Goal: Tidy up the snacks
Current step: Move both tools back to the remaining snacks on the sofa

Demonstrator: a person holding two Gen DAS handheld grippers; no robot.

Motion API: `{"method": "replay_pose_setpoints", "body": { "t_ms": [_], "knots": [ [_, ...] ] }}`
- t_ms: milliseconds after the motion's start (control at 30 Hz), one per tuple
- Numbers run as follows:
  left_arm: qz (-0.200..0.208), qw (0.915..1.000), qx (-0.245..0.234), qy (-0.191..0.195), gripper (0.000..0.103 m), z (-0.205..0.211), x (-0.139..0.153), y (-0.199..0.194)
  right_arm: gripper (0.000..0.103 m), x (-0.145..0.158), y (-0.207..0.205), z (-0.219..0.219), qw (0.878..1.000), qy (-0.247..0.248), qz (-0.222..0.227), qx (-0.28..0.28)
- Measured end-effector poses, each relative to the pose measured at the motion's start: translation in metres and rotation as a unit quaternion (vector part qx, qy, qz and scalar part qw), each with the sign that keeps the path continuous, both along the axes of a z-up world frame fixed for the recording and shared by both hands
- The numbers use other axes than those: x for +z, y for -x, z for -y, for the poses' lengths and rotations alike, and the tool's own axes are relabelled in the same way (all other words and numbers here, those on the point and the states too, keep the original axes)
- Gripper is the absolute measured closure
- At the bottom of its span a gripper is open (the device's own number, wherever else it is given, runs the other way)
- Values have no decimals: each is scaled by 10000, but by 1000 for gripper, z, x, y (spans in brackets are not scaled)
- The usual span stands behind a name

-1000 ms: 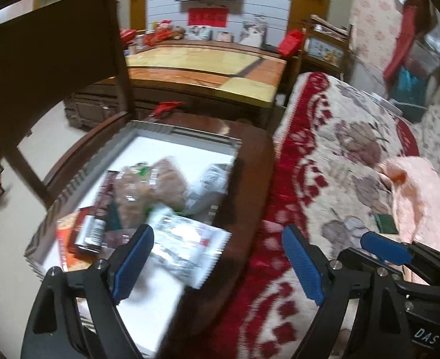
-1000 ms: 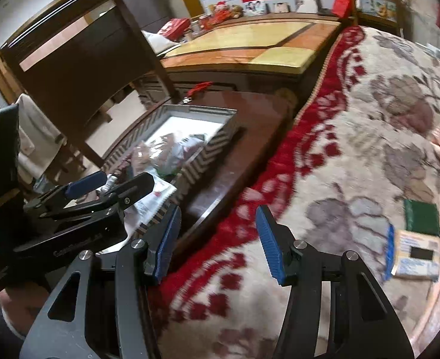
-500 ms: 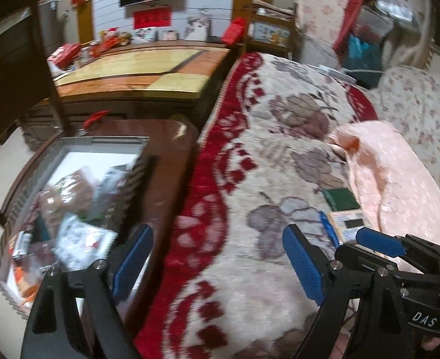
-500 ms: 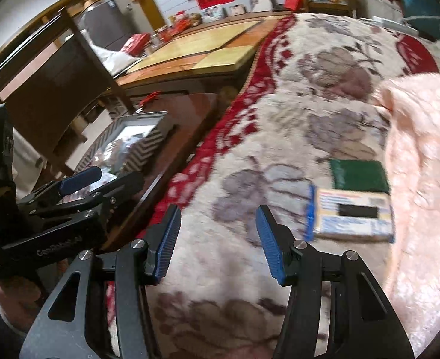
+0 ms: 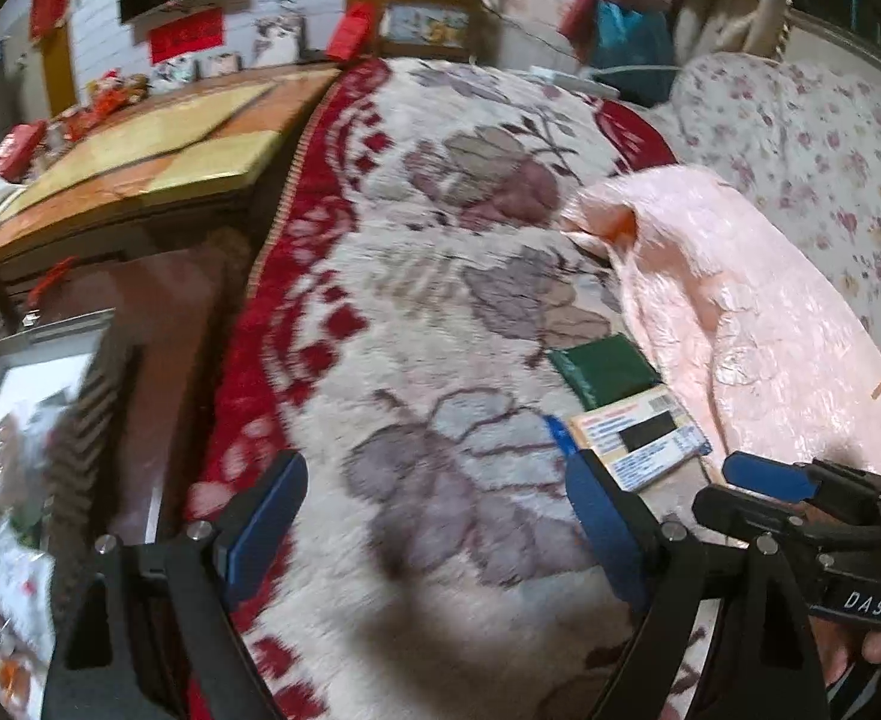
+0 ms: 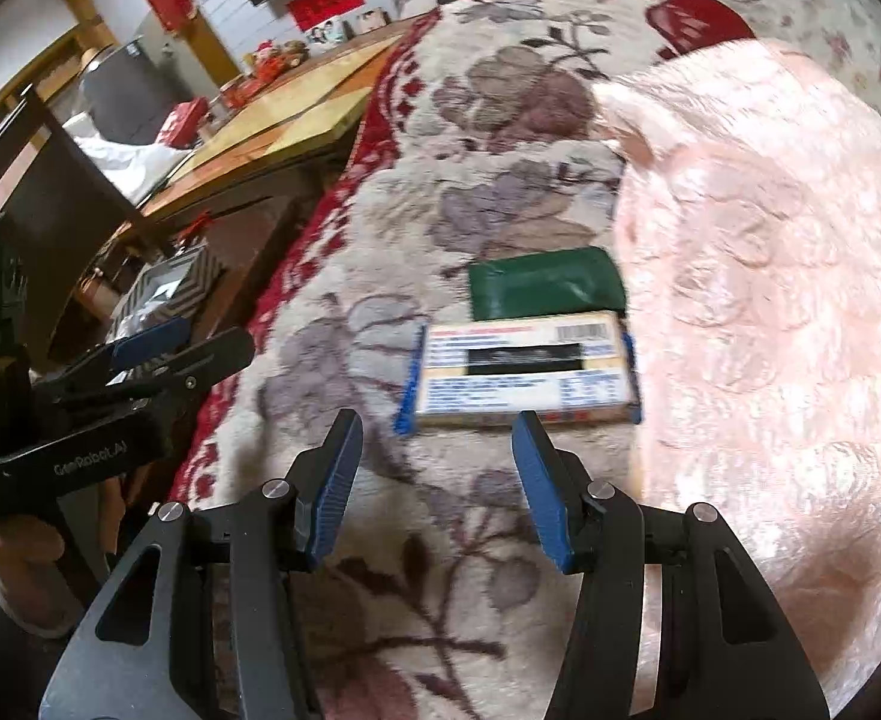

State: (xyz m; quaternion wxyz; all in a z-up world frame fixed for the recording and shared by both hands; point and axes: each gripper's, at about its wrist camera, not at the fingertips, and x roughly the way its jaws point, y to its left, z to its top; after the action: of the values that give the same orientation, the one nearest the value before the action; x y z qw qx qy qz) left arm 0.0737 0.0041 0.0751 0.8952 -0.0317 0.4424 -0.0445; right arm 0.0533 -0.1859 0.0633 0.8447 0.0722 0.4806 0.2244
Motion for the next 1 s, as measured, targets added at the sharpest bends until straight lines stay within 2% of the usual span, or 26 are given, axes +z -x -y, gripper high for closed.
{"method": "replay_pose_setpoints", "body": {
  "t_ms": [300, 533, 700, 767, 867, 933, 1000],
  "knots": [
    [-134, 9997, -164, -86, 13, 19, -15, -39, 46, -21, -6, 18, 9991, -98, -363, -202],
    [-326, 9981, 21, -530, 14, 31, -32, -77, 46, -25, -5, 24, 9988, -97, -419, -217],
    [-607, 9944, -356, -786, 13, 51, -49, -81, 46, -22, -3, 30, 9988, -117, -387, -262],
    [-541, 9934, -410, -929, 13, 58, -51, -76, 46, -21, -3, 36, 9986, -140, -378, -329],
    [-654, 9939, -482, -746, 14, 58, -49, -71, 46, -19, -2, 42, 9982, -161, -373, -431],
    [-774, 9931, -731, -494, 14, 62, -49, -62, 46, -17, -1, 46, 9980, -175, -360, -484],
    [-725, 9894, -1155, -496, 14, 73, -44, -47, 46, -14, 0, 50, 9977, -147, -347, -560]
  ]
}}
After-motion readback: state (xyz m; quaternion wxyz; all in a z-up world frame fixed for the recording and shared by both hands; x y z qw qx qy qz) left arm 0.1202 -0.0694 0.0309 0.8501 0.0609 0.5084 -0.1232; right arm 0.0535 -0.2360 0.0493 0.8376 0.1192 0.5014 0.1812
